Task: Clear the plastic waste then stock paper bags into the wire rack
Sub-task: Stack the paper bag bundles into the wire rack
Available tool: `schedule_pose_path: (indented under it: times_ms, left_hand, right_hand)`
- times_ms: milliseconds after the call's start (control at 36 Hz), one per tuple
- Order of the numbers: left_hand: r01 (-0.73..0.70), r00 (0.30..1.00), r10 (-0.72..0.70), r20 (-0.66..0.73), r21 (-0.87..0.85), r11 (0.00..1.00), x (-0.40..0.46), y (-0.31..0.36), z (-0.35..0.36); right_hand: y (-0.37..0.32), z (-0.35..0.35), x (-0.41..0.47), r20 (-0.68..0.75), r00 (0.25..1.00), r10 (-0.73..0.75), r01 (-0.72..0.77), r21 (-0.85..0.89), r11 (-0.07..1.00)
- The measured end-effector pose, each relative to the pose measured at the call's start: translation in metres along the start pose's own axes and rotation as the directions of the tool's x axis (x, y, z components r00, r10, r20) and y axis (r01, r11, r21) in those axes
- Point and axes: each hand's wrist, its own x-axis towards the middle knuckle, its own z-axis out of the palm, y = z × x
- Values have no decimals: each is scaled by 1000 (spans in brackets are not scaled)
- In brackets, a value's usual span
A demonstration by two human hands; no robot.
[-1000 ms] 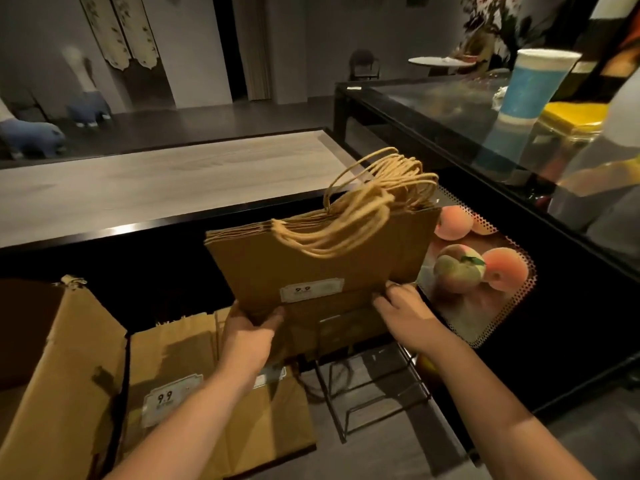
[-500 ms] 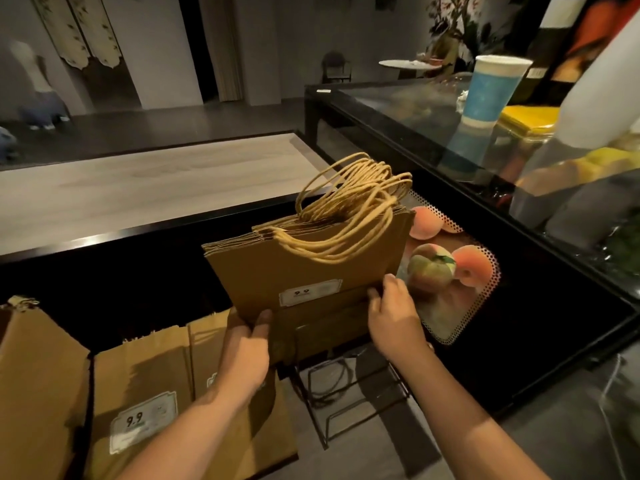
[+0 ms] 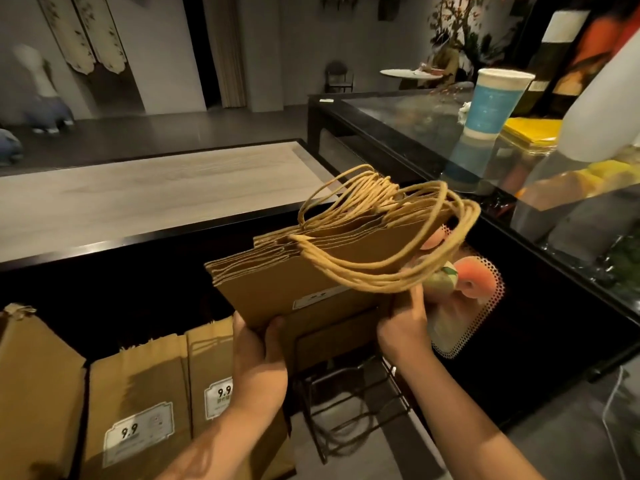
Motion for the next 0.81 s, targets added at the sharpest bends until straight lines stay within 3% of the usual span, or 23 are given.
schedule_pose_path:
  times_ms: [83,139,194,278,361,472,500,556,611,667,722,806]
  left_hand:
    - [0,999,1,47,-6,1000,-2,2,3]
    - [56,995,-61,77,66,996,-1,-9,3]
    - [173,980,-184,77,127,977,0,-21,3]
    - [303,947,-320,37,230,925,0,-27,3]
    - [315,926,-370,73,390,865,2,-20,4]
    - [236,900,-391,191,542,807,2,-17,2]
    - [204,901,-383,205,578,790,2,-21,-1]
    - [189,903,-387,187,635,749,3,-27,-6]
    - [259,922,-378,84,593,763,6,-27,-8]
    - [356,921,-389,29,344,869,9,-15,-8]
    - [388,915,-397,71,110,915,8,-1,-9]
    - [323,911,-330,249,71,944,-4,22,-3]
  right_hand:
    - [-7,-2,0,112,994,-10,4,58,998]
    - [-4,-3,-2,110,988,-106,121,-140,983]
    - [0,-8,2,129,981,-144,170,-216,961]
    - [0,-8,6,266,962,59,13,-259,966]
    - [2,-8,8,154,956,248,-127,-548,827]
    - [-8,-5,0,177,882,437,-283,-543,791]
    - [-9,-5,-3,221,872,437,-221,-618,754]
    - [-13,-6,-10,187,897,401,-271,-484,832]
    - [-16,-12,-19,129,935,330,-241,-452,859]
    - [-20,-15,-24,121,959,255,-185,-410,893]
    - [-31,-16,-27,84,990,114,-85,-295,952]
    - [-46,-14,-32,43,999,13,-3,-216,976]
